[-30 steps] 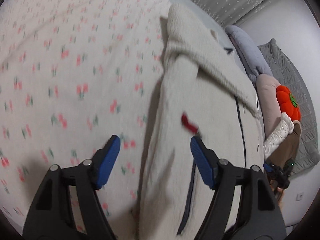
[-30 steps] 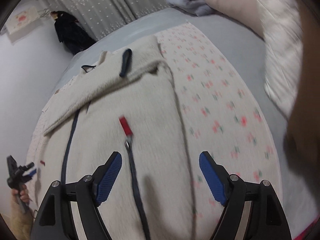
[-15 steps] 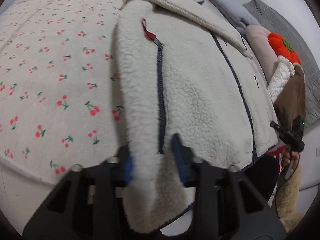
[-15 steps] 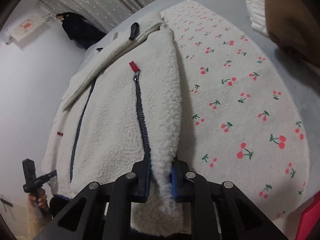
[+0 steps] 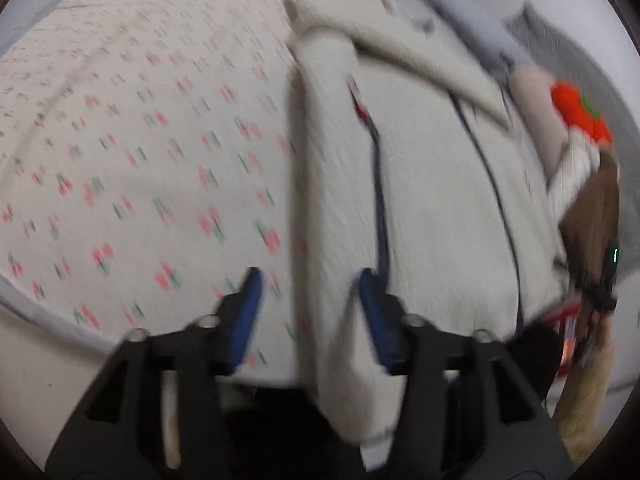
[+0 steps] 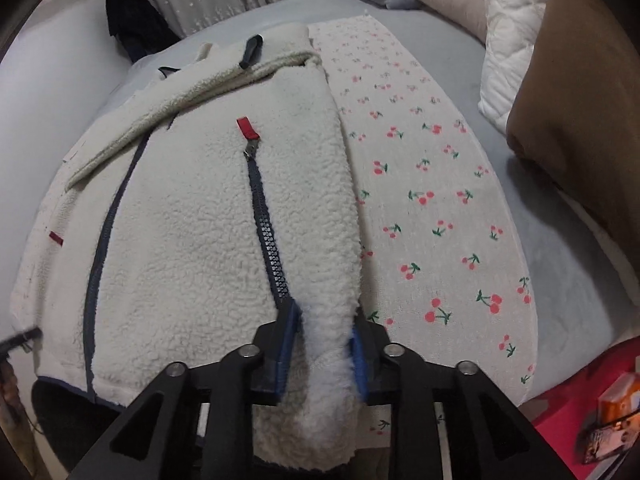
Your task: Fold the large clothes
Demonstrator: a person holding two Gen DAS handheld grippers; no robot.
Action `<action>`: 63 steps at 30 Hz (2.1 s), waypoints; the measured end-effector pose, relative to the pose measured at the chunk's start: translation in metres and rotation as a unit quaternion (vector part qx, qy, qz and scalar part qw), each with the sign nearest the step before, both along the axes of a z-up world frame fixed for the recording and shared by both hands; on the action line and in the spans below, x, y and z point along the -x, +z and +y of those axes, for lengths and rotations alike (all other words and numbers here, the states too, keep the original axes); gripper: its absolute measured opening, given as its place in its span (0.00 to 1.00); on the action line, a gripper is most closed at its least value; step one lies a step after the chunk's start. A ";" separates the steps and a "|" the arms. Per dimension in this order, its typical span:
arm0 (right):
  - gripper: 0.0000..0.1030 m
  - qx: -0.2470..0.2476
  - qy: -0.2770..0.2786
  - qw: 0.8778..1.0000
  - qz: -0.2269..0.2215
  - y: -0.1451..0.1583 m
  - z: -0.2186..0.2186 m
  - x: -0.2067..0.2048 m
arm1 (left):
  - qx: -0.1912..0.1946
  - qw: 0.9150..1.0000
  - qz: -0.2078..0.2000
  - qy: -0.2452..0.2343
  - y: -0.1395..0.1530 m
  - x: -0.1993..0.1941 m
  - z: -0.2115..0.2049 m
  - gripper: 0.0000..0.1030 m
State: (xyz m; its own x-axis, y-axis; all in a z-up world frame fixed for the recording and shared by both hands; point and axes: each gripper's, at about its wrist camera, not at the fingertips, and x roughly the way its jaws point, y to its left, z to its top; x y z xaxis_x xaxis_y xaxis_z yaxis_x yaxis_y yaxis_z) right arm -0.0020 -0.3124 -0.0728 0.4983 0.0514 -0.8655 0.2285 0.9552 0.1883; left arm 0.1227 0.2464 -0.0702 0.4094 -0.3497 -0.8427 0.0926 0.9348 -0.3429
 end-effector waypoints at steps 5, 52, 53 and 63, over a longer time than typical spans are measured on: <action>0.57 0.017 -0.014 0.999 -0.036 0.034 0.009 -0.030 | 0.088 0.995 -0.009 0.046 -0.006 -0.081 0.030 0.61; 0.56 0.021 0.021 0.995 -0.093 0.012 0.035 -0.249 | -0.039 0.994 -0.104 0.012 0.001 -0.159 0.001 0.61; 0.61 0.025 0.028 0.995 -0.092 0.013 0.034 -0.238 | -0.018 0.996 -0.090 0.011 0.002 -0.154 0.004 0.62; 0.74 -0.035 0.052 0.996 -0.059 -0.002 -0.012 -0.118 | 0.080 0.996 0.022 -0.014 0.001 -0.065 0.003 0.71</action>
State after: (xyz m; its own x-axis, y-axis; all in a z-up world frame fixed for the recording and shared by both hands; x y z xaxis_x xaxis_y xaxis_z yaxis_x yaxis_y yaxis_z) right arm 0.1157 -0.3241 -0.0750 0.5854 0.1662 -0.7936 0.1013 0.9561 0.2750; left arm 0.1881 0.2493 -0.0691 0.3609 -0.4916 -0.7925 0.0991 0.8652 -0.4916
